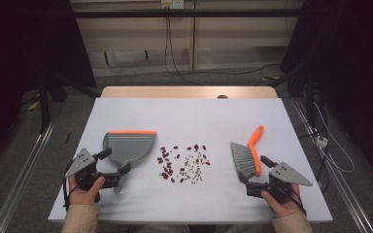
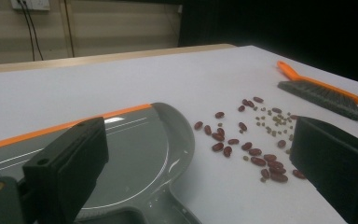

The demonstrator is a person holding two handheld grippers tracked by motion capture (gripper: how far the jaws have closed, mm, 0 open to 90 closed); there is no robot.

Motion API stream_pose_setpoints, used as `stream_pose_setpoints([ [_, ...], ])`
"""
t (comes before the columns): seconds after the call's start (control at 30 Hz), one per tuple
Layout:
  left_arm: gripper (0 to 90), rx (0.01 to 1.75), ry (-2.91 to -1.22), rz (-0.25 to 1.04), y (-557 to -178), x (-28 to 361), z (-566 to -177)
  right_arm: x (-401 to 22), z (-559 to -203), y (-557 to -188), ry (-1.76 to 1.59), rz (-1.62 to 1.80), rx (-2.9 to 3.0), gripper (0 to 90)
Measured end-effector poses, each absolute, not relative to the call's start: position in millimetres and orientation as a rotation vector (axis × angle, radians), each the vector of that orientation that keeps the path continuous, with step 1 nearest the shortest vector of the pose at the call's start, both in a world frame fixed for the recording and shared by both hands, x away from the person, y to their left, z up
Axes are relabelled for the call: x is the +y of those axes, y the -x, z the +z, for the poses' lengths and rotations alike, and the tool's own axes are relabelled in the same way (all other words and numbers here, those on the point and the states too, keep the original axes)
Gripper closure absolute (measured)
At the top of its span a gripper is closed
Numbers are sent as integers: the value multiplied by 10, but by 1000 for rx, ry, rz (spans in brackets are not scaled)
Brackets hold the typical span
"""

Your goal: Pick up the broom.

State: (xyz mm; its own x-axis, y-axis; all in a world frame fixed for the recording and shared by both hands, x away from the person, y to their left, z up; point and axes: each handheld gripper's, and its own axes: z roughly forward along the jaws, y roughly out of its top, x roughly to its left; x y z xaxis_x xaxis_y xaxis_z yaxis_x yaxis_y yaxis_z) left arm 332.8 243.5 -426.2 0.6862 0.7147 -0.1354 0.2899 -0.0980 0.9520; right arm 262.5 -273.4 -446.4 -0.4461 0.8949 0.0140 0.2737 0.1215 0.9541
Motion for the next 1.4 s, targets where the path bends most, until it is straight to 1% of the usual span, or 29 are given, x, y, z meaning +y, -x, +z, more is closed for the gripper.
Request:
stream_pose_setpoints([
  [0.4,43,811,-1681,444,-3344,2432,-4248,-2719,-4426,-2690,-1154,1283,1823,28],
  [0.5,43,811,-1676,441,-3353,2430,-4247,-2730,-4398,-2734,-1170,1340,1824,27],
  [0.63,43,809,-1676,441,-3369,2420,-4246,-2762,-4343,-2881,-1218,1279,1805,29],
  [0.93,43,807,-1671,445,-3400,2405,-4234,-2789,-4350,-3124,-1332,1220,1810,63],
  [1.17,43,803,-1672,441,-3398,2391,-4231,-2728,-4376,-3281,-1344,1145,1813,79],
  [1.23,43,804,-1675,440,-3405,2386,-4235,-2774,-4391,-3357,-1396,1121,1791,83],
  [1.33,43,801,-1677,438,-3403,2380,-4235,-2818,-4388,-3409,-1427,1096,1779,102],
  [1.4,43,801,-1671,440,-3395,2384,-4229,-2867,-4390,-3492,-1461,1084,1760,133],
])
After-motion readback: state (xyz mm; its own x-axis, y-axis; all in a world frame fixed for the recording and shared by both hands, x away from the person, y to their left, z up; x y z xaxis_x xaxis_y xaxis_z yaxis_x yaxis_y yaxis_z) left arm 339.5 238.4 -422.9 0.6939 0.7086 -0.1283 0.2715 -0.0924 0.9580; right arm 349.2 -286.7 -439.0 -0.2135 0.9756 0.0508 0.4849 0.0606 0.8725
